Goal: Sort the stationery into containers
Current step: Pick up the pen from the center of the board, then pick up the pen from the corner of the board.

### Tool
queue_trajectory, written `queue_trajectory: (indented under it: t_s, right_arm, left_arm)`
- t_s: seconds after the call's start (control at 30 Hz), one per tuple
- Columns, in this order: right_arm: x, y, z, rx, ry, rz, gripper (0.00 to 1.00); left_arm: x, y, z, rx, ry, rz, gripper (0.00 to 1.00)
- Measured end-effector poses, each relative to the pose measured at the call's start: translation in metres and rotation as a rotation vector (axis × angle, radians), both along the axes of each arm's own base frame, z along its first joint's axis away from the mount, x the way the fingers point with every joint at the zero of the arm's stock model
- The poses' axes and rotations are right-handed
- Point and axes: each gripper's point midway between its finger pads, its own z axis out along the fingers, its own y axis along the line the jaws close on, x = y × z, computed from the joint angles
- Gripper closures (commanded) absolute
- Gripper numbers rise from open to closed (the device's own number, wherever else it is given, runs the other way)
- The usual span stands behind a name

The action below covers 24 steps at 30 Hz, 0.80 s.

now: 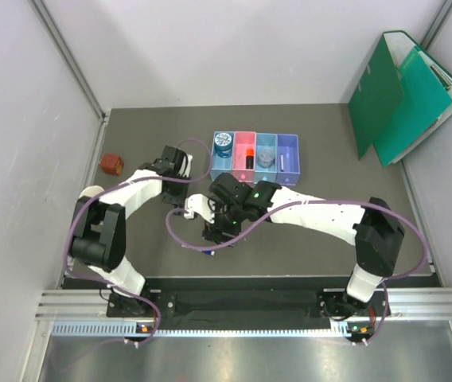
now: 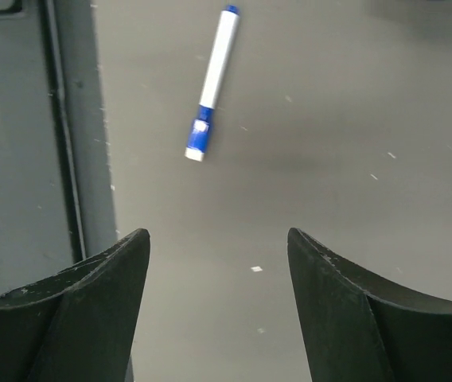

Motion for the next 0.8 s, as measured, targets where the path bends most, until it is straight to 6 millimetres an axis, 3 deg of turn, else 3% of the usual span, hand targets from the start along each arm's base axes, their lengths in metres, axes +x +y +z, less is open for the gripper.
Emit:
queue_trajectory:
  t_s: [0.23, 0.57, 0.8]
  right_arm:
    - [-0.018, 0.014, -0.031, -0.063, 0.029, 0.053, 0.27]
    - [-0.009, 0.041, -0.067, -0.121, 0.027, 0.055, 0.27]
    - [-0.009, 0.049, -0.092, -0.151, 0.036, 0.029, 0.32]
  left_arm:
    - [0.014, 0.003, 0.04, -0.029, -0.129, 0.007, 1.0]
    - [0.049, 0.02, 0.091, -0.046, -0.291, 0.04, 1.0]
    - [0.072, 0.024, 0.13, -0.049, -0.396, 0.03, 1.0]
